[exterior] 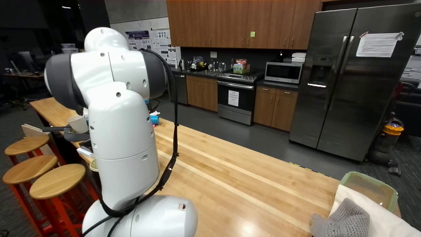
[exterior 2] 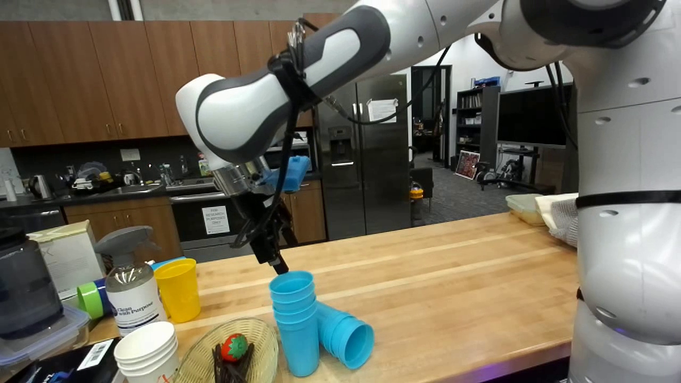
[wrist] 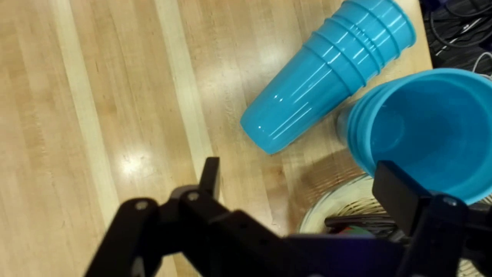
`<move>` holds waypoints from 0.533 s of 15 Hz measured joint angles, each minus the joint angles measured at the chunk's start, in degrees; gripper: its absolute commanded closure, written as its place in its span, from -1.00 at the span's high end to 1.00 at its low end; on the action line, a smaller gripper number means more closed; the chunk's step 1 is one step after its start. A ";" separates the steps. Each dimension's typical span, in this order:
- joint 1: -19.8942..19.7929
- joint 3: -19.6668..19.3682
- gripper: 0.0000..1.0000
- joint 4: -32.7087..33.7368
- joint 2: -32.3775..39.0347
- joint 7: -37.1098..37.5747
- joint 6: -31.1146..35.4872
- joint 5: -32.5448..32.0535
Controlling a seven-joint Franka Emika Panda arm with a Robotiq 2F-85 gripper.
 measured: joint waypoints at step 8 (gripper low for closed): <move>-0.02 -1.36 1.00 -0.37 2.85 0.08 3.47 -0.28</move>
